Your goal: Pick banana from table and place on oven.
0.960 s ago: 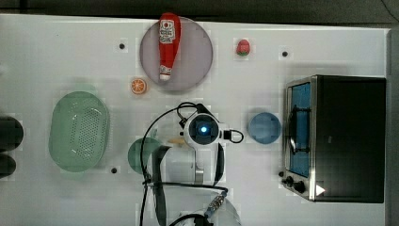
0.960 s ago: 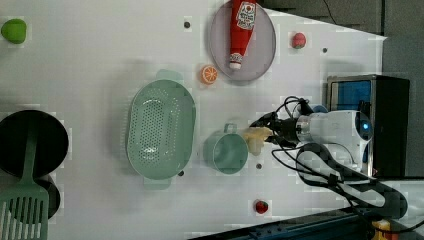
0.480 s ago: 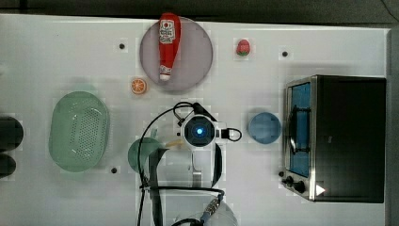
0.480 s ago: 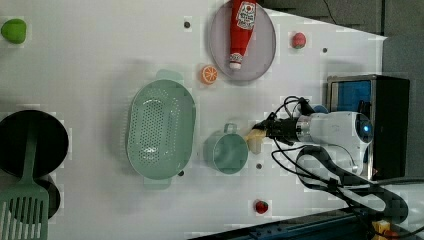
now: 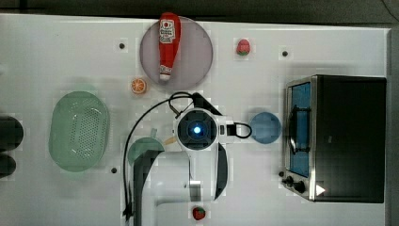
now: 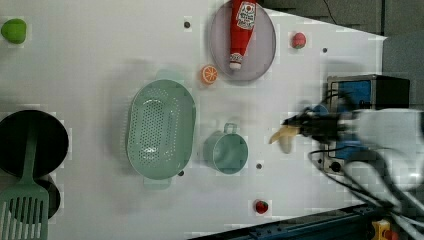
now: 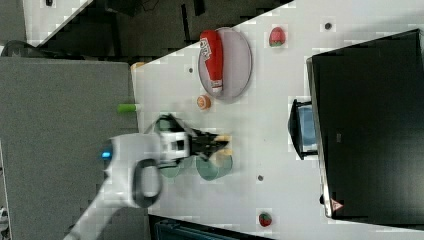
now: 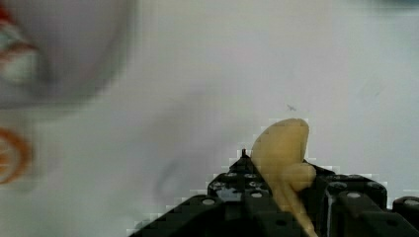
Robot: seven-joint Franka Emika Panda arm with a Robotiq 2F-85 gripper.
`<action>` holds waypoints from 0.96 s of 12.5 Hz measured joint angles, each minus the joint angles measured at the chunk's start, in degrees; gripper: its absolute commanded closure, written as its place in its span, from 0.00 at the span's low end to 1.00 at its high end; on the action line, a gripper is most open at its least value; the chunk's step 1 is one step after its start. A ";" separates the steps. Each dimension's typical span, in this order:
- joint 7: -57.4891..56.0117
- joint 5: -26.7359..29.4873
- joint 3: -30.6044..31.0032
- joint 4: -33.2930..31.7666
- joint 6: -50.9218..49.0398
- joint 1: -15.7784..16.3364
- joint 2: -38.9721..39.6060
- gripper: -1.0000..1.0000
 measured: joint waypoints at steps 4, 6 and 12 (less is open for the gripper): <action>-0.08 0.98 -1.87 14.21 -20.55 0.41 -11.72 0.76; -0.11 1.54 -2.79 21.37 -30.82 -0.61 -14.28 0.76; -7.45 0.54 -18.58 32.23 -35.08 -1.23 -8.24 0.76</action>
